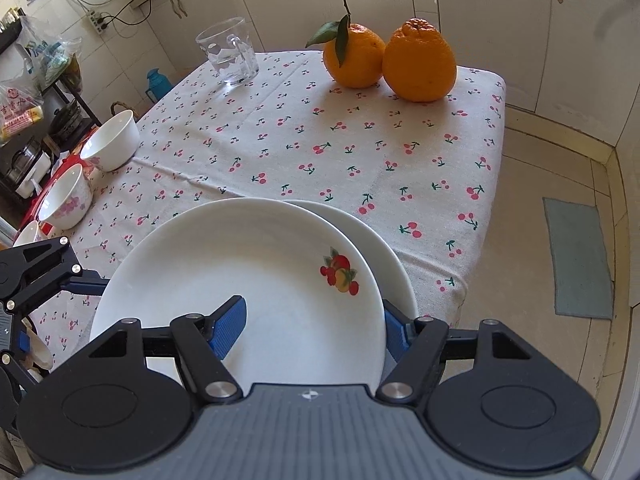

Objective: Organize plates and bowls
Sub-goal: 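Lower the held plate onto the plate stack and open the right tool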

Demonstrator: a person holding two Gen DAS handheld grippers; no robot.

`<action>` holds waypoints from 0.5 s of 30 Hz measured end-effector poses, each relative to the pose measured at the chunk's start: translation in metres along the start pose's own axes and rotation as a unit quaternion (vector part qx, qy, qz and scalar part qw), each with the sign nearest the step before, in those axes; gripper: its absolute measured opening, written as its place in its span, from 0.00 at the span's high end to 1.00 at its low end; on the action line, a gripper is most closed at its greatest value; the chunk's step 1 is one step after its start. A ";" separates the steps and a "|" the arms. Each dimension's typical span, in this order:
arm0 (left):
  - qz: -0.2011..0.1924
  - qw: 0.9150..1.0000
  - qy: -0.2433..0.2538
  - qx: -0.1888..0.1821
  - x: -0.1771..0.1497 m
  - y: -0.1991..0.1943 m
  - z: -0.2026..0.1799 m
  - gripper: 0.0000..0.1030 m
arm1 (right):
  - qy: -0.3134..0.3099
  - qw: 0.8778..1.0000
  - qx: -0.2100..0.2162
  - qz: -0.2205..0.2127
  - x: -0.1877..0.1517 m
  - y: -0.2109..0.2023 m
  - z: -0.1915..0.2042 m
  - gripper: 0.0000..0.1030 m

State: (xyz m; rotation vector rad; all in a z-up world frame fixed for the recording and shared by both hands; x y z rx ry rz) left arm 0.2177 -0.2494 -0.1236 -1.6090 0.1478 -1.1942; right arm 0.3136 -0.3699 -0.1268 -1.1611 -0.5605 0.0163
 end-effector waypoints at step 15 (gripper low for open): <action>-0.002 1.000 0.007 -0.005 0.000 -0.001 -0.001 0.21 | 0.003 1.000 -0.022 -0.003 -0.010 -0.014 0.000 0.26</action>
Point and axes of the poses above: each gripper's, at about its wrist camera, not at the fingertips, and y roughly the way its jaws point, z to its left, x to its top, the point moved 10 cm from there along y, roughly the way its jaws point, and after that the axes turned 6 degrees about z, right-handed, at the moved point
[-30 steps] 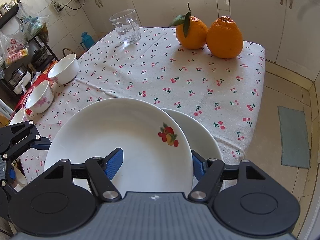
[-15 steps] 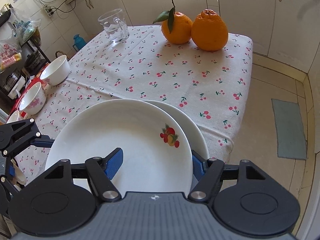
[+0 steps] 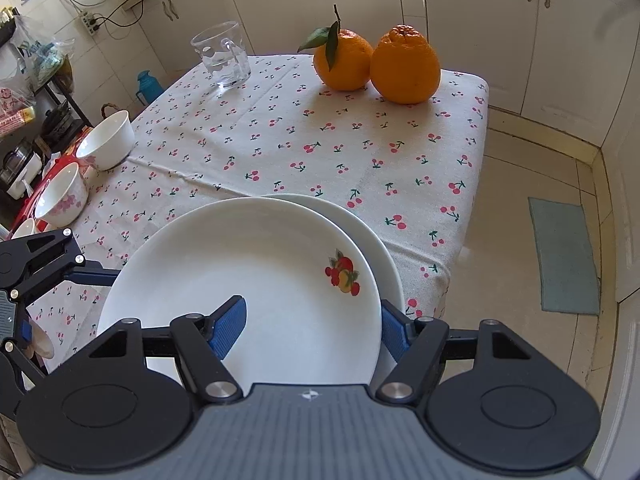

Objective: Organize plates and bowls
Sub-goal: 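Lower the held plate onto the plate stack and open the right tool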

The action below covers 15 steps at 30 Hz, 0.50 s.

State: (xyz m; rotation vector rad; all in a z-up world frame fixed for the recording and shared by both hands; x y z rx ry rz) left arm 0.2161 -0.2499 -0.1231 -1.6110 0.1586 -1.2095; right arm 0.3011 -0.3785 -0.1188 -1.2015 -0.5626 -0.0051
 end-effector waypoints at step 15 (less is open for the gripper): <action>-0.002 1.000 0.003 0.001 0.000 -0.005 -0.001 0.21 | 0.005 1.000 -0.008 -0.007 -0.012 -0.010 0.002 0.26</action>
Point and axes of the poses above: each gripper's, at about its wrist camera, not at the fingertips, and y roughly the way its jaws point, z to its left, x to its top, the point moved 10 cm from there along y, roughly the way its jaws point, and after that the axes turned 6 degrees about z, right-handed, at the moved point
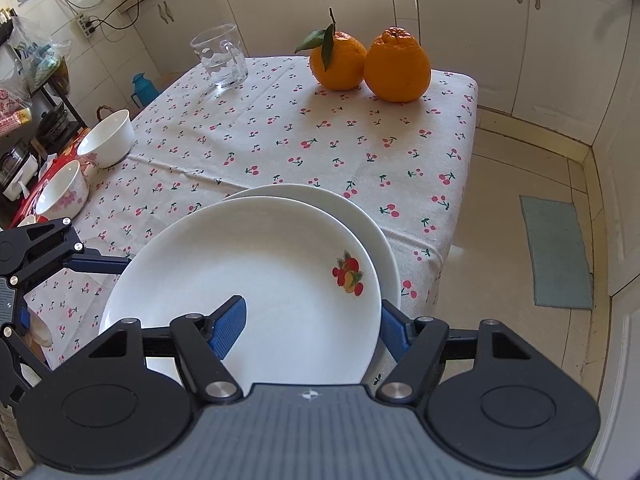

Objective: Organize plates and bowls
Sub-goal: 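Lower the held plate onto the plate stack and open the right tool, then withdraw the right tool from the plate stack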

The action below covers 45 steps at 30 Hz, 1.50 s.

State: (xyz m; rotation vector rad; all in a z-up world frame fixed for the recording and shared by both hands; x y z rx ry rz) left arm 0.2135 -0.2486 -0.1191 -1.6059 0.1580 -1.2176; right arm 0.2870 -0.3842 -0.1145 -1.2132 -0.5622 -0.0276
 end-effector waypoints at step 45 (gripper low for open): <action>-0.073 0.994 -0.070 0.028 -0.064 -0.125 0.041 0.05 | -0.056 0.988 -0.124 -0.075 -0.023 -0.044 0.151 0.00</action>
Point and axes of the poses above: each gripper's, at about its wrist camera, not at the fingertips, and y roughly the way its jaws point, z to its left, x to its top, the point moved 10 cm from there along y, roughly the way its jaws point, and after that the axes turned 6 degrees about z, right-handed, at the moved point
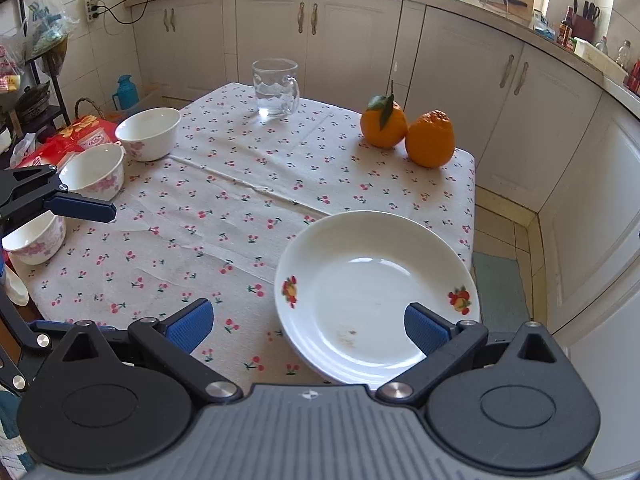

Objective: Organize plates and bowls
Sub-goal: 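Withdraw the right tool from the plate stack, then close the right tool on the rim of a white floral bowl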

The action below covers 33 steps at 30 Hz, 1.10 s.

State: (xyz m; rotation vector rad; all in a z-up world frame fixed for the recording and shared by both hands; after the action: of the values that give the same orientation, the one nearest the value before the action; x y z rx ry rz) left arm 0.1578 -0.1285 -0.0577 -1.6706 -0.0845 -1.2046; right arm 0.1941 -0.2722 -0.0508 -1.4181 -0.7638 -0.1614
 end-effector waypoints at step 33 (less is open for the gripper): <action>0.038 0.982 -0.100 0.155 -0.155 -0.091 0.131 0.05 | -0.079 0.990 0.114 -0.033 0.048 0.059 0.235 0.00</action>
State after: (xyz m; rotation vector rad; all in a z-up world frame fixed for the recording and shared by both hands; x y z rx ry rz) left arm 0.1161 0.0844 -0.1058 -1.4997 -0.3142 -0.9107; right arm 0.1723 -0.0279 -0.0813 -1.1982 -0.9304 -0.0116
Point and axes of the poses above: each gripper's, at about its wrist camera, not at the fingertips, and y roughly the way its jaws point, z to its left, x to its top, the point moved 10 cm from there along y, roughly the way its jaws point, and after that the axes turned 6 degrees about z, right-handed, at the moved point
